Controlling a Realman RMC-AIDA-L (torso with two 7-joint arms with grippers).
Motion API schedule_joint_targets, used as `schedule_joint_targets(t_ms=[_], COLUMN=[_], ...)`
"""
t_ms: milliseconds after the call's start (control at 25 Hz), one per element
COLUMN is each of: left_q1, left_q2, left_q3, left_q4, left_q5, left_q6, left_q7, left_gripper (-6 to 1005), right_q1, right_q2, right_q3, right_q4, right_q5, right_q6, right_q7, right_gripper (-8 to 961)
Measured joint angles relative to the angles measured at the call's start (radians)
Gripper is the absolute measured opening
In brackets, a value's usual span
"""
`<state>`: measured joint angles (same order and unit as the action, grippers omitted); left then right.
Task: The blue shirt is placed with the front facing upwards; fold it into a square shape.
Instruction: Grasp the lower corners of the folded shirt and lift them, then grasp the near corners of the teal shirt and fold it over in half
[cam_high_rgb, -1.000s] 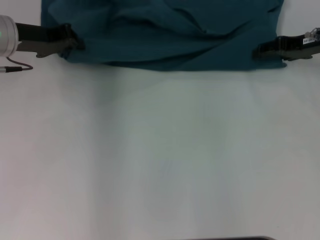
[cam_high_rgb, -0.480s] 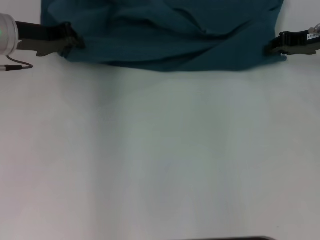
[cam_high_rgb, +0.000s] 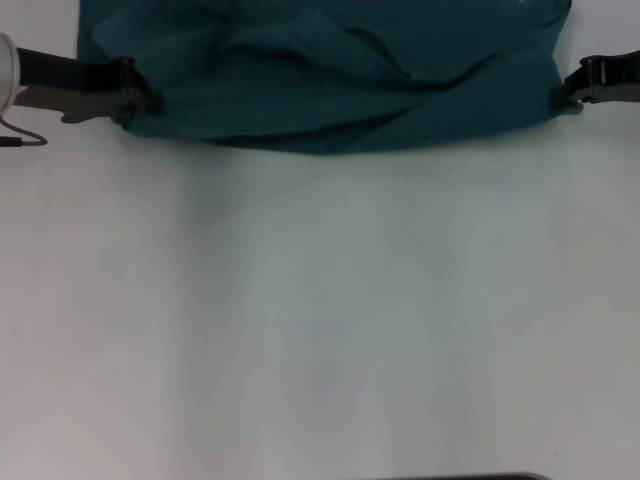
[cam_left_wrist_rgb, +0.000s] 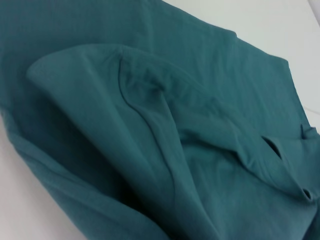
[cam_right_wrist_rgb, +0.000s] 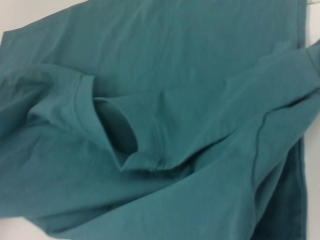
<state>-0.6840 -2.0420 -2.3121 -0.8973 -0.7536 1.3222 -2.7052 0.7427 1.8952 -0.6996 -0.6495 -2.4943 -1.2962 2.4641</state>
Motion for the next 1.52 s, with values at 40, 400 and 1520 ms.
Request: schedule_joint_targets(t_ms=[40,400,1520], left_q1=[-0.001,0.001,0.077], left_q2=[0.005,0.040,0.068], left_q3=[0.000,-0.020,0.131], left_q4=[0.000,-0.064,-0.079], left_q5=[0.000,-0.004,0.163], left_q6=[0.018,0.266,0.722], left_q7=[0.003,0.040,0.142], left_gripper=[7,7,6], right_q1=[-0.001,-0.019,-0.067], right_q2=[-0.003,-0.016,-0.018], right_q3=[0.000,0.002,-0.102], right_q4=[-0.011,-0.137,-0.168], right_q5=[0.000,-0.019,-0.163], right_q6=[-0.026,-0.319,-0.693], right_q7=[0.000,0.003,-0.173], right_gripper=[68,13,20])
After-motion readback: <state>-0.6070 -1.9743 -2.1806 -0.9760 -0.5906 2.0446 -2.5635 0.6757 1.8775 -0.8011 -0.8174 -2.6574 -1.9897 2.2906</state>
